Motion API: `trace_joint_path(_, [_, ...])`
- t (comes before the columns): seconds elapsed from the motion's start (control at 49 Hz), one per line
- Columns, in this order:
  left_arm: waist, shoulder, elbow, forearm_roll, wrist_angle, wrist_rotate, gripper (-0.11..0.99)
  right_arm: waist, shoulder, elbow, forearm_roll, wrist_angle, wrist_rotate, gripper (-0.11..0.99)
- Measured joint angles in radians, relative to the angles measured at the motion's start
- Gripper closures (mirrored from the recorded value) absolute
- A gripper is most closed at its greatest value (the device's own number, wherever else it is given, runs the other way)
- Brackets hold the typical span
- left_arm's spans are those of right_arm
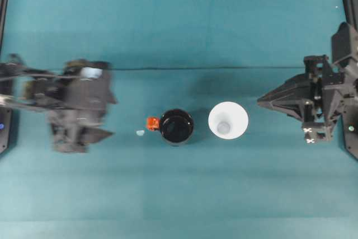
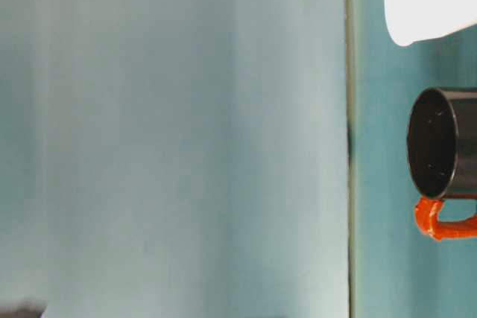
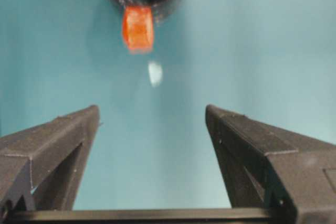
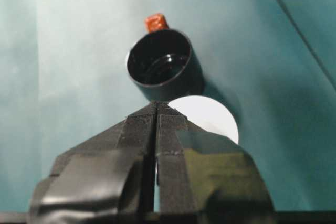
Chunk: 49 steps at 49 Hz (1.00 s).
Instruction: Put the paper cup into the moved red handle cup holder.
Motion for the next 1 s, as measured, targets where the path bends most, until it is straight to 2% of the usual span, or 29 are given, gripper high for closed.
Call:
trace_joint_path(0.102, [-0.008, -0.069, 0.043, 0.0, -0.008, -0.002, -0.03, -0.011, 0.006, -0.015, -0.006, 0.014, 0.0, 0.98])
trace_joint_path(0.266, [-0.025, -0.135, 0.084, 0.0, -0.015, -0.003, -0.03, -0.057, 0.011, -0.061, -0.018, 0.098, 0.0, 0.98])
trace_joint_path(0.327, [-0.028, -0.146, 0.091, 0.0, -0.015, -0.014, -0.03, -0.078, 0.015, -0.091, -0.029, 0.152, 0.0, 0.98])
trace_joint_path(0.409, [-0.029, -0.147, 0.1, -0.002, -0.015, -0.037, -0.03, -0.095, 0.023, -0.124, -0.046, 0.212, 0.0, 0.98])
trace_joint_path(0.49, [-0.029, -0.147, 0.107, -0.002, -0.017, -0.061, -0.03, -0.109, 0.035, -0.156, -0.057, 0.284, 0.0, 0.97])
trace_joint_path(0.572, [-0.029, -0.147, 0.114, -0.002, -0.017, -0.08, -0.03, -0.124, 0.06, -0.189, -0.058, 0.365, 0.0, 0.95])
trace_joint_path(0.674, [-0.032, -0.147, 0.12, -0.002, -0.015, -0.084, -0.03, -0.127, 0.104, -0.232, -0.06, 0.453, 0.002, 0.89])
trace_joint_path(0.797, [-0.034, -0.149, 0.121, -0.002, -0.017, -0.084, -0.03, -0.126, 0.179, -0.291, -0.06, 0.537, 0.0, 0.7])
trace_joint_path(1.001, [-0.034, -0.158, 0.127, -0.002, -0.017, -0.084, -0.03, -0.123, 0.348, -0.437, -0.06, 0.693, 0.0, 0.12])
